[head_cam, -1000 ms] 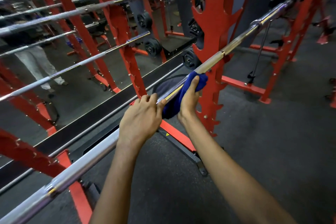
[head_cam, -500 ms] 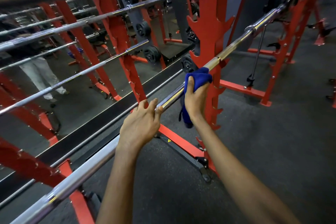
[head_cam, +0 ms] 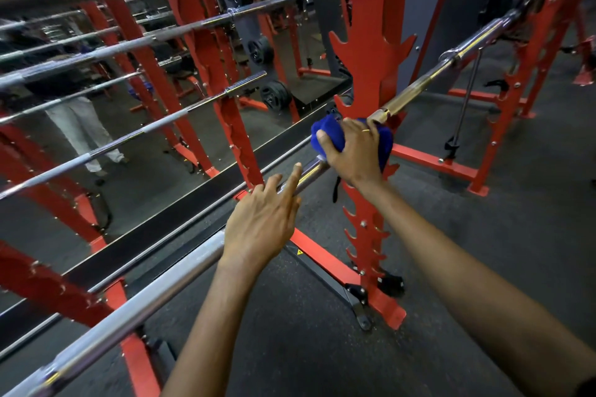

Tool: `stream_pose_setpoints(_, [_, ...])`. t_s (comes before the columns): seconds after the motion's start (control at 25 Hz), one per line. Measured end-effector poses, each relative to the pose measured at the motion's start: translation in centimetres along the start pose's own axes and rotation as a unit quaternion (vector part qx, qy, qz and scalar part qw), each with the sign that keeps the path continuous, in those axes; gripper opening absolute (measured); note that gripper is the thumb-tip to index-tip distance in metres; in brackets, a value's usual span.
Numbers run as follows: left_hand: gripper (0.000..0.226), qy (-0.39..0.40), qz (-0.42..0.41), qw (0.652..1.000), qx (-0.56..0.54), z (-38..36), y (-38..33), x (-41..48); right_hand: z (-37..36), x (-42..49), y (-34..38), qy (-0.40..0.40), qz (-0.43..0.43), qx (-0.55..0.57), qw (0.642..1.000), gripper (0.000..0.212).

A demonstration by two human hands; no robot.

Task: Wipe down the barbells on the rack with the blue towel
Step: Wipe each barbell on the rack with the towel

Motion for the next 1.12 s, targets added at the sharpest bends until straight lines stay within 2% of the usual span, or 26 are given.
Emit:
stream_pose_setpoints(0.08, [0.057, -0.017, 0.008, 1.000, -0.006, 0.1, 0.0, 0.1, -0.4, -0.1, -0.5, 0.020, 0.073, 0.017, 0.997, 0.045])
stream_pose_setpoints(0.2, [0.058, -0.026, 0.014, 1.000, 0.001, 0.7, -0.3, -0.1, 0.6, 1.9, -2.4, -0.034, 0.026, 0.033, 0.999, 0.044])
stream_pose_setpoints(0.24, [0.058, -0.029, 0.019, 0.999, 0.003, 0.9, -0.3, -0.3, 0.2, 1.8, -2.4, -0.029, 0.037, 0.024, 0.999, 0.041])
stream_pose_setpoints(0.32, [0.058, -0.028, 0.031, 0.999, 0.003, 0.8, -0.3, -0.3, -0.6, 1.4, -1.9, 0.019, 0.125, 0.025, 0.992, 0.037])
stream_pose_setpoints(0.36, [0.058, -0.028, 0.032, 0.999, -0.003, 0.7, -0.3, -0.1, -0.6, 1.6, -2.3, 0.030, 0.134, 0.039, 0.990, 0.039])
stream_pose_setpoints(0.4, [0.058, -0.026, 0.031, 0.999, -0.009, 0.7, -0.3, 0.0, -0.2, 2.1, -3.1, 0.006, 0.103, 0.053, 0.993, 0.041])
stream_pose_setpoints(0.52, [0.057, -0.005, 0.052, 0.998, -0.032, 0.5, -0.2, 0.2, -0.2, 1.9, -4.7, -0.098, -0.115, 0.116, 0.982, 0.050])
stream_pose_setpoints(0.6, [0.057, 0.034, 0.059, 0.995, -0.076, 0.7, 0.0, 0.8, -2.0, -0.2, -3.2, -0.077, -0.179, 0.205, 0.959, 0.064])
stream_pose_setpoints(0.68, [0.050, 0.049, 0.060, 0.988, -0.133, 1.4, 0.0, 2.3, -2.8, -1.4, -2.8, -0.081, -0.229, 0.314, 0.918, 0.074])
stream_pose_setpoints(0.72, [0.045, 0.035, 0.054, 0.988, -0.139, 1.8, -0.1, 3.4, -2.7, -0.8, -3.2, -0.102, -0.280, 0.386, 0.873, 0.071])
stream_pose_setpoints(0.8, [0.046, 0.022, 0.029, 0.994, -0.100, 1.8, -0.2, 5.8, -2.0, 0.2, -4.0, -0.156, -0.418, 0.470, 0.762, 0.043])
stream_pose_setpoints(0.84, [0.048, 0.025, 0.014, 0.995, -0.092, 1.3, -0.3, 6.8, -1.4, 0.2, -3.9, -0.164, -0.464, 0.480, 0.726, 0.029])
stream_pose_setpoints(0.88, [0.051, 0.029, 0.005, 0.994, -0.102, 0.7, -0.3, 7.4, -0.9, 0.2, -3.7, -0.171, -0.480, 0.508, 0.695, 0.023])
stream_pose_setpoints(1.0, [0.055, 0.016, 0.019, 0.989, -0.143, -0.6, -1.0, 7.4, -0.5, -0.7, -2.4, -0.166, -0.473, 0.615, 0.608, 0.032])
stream_pose_setpoints(1.04, [0.055, 0.007, 0.024, 0.992, -0.127, -0.8, -1.3, 7.1, -0.9, -1.1, -2.2, -0.154, -0.479, 0.624, 0.597, 0.034])
stream_pose_setpoints(1.08, [0.056, -0.004, 0.025, 0.994, -0.111, -0.9, -1.5, 6.8, -0.7, -1.3, -1.7, -0.135, -0.483, 0.609, 0.614, 0.033])
stream_pose_setpoints(1.12, [0.059, -0.016, 0.021, 0.994, -0.106, -0.9, -1.7, 6.7, -0.5, -1.3, -1.4, -0.111, -0.480, 0.570, 0.657, 0.029])
Point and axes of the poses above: each hand's wrist, its own x-axis towards the middle knuckle, its own z-axis out of the back of the hand, y = z × x, the point moved 5 cm from there along x, towards the middle knuckle, and after that the axes turned 2 degrees about y, right-handed, at the moved point
